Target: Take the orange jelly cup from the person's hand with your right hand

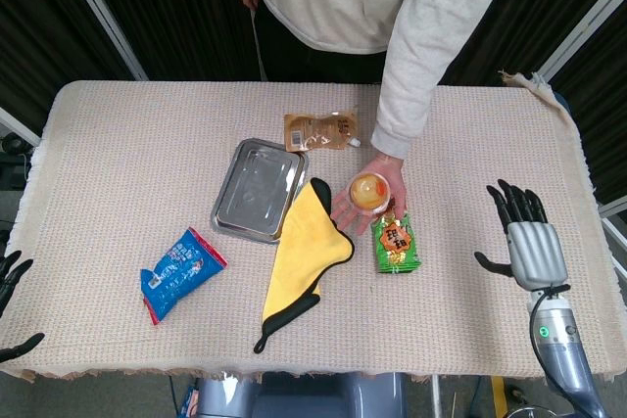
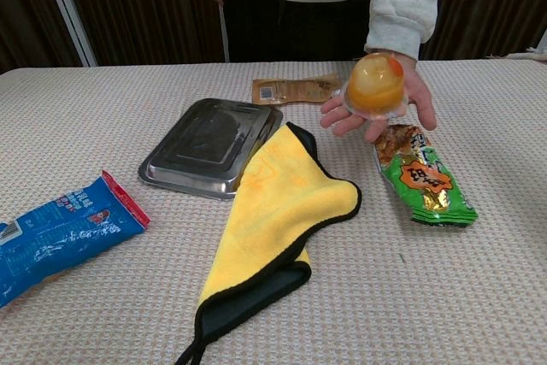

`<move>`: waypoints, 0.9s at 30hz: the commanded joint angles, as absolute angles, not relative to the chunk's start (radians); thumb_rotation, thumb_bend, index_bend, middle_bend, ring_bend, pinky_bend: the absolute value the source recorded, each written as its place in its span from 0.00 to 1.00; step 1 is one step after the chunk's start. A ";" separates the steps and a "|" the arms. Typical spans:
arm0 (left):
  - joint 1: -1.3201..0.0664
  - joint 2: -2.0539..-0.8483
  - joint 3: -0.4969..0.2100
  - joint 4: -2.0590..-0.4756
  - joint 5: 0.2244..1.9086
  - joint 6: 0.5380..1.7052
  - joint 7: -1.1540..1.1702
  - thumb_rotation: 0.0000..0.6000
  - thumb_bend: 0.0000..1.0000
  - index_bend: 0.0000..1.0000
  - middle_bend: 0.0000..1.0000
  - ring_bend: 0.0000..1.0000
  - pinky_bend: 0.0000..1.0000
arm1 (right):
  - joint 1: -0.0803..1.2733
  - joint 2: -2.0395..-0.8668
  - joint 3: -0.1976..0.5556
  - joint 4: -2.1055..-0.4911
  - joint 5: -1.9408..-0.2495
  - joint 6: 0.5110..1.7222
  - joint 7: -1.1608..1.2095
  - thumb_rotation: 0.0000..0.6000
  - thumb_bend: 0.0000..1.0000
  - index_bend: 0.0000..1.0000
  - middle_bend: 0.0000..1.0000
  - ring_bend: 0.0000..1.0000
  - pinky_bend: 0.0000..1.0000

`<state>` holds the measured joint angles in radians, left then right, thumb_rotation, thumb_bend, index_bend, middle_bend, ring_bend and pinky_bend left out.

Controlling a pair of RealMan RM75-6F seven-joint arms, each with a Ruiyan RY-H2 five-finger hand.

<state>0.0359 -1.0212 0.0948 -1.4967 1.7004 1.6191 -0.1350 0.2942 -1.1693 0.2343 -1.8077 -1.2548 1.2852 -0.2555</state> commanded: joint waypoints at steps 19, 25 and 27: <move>0.031 -1.015 0.099 -1.494 1.705 1.612 -0.152 1.00 0.00 0.03 0.00 0.00 0.00 | 0.702 -1.337 0.415 -1.906 -0.635 1.168 -0.624 1.00 0.10 0.14 0.10 0.03 0.10; 0.031 -1.014 0.099 -1.494 1.705 1.612 -0.163 1.00 0.00 0.04 0.00 0.00 0.00 | 0.735 -1.388 0.398 -1.879 -0.610 1.180 -0.636 1.00 0.10 0.16 0.12 0.06 0.13; 0.030 -1.014 0.100 -1.494 1.706 1.612 -0.162 1.00 0.00 0.03 0.00 0.00 0.00 | 0.745 -1.405 0.393 -1.867 -0.608 1.187 -0.637 1.00 0.11 0.16 0.13 0.06 0.13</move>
<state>0.0301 -1.0137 0.0998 -1.4939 1.7057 1.6117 -0.1623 0.7379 -1.3965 0.3976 -1.8742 -0.6104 1.1823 -0.6348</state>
